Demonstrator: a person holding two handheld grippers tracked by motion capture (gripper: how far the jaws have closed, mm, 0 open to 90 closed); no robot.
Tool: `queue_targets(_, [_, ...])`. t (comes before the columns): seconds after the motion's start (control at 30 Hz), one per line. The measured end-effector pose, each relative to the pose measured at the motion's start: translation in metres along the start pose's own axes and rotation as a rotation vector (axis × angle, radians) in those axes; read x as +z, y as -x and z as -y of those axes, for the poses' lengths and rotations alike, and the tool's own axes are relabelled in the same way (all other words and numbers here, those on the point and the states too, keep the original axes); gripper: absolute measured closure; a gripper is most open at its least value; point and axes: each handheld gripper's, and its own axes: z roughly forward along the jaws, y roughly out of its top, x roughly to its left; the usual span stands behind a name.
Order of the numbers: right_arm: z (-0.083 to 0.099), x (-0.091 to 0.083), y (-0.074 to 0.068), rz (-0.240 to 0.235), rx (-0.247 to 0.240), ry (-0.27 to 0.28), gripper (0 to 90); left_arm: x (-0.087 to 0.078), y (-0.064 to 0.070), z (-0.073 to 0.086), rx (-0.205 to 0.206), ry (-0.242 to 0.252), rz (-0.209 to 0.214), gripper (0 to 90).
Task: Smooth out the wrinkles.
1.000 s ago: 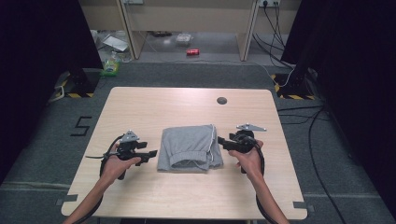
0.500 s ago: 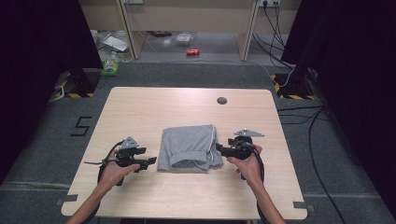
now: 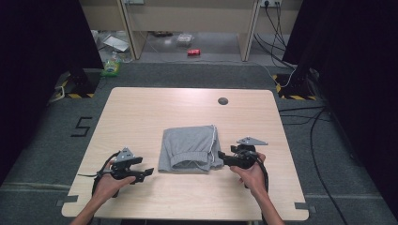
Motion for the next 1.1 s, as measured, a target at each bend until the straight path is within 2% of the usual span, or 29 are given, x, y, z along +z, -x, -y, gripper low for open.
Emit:
queue_targets(0.27, [0.015, -0.011, -0.001, 0.004, -0.008, -0.011, 33.7, -0.010, 0.002, 0.012, 0.000, -0.001, -0.007, 26.8])
queue_targets(0.67, [0.037, -0.027, -0.008, 0.011, -0.033, -0.032, 32.8, -0.014, 0.014, 0.026, 0.037, -0.036, -0.012, 25.7])
queue_targets(0.9, [0.053, -0.033, -0.009, 0.026, -0.040, -0.067, 30.6, -0.018, 0.021, 0.033, 0.050, -0.040, -0.010, 24.7])
queue_targets(1.1, [0.063, -0.038, -0.011, 0.050, -0.059, -0.098, 26.5, -0.021, 0.029, 0.038, 0.081, -0.049, -0.025, 23.6])
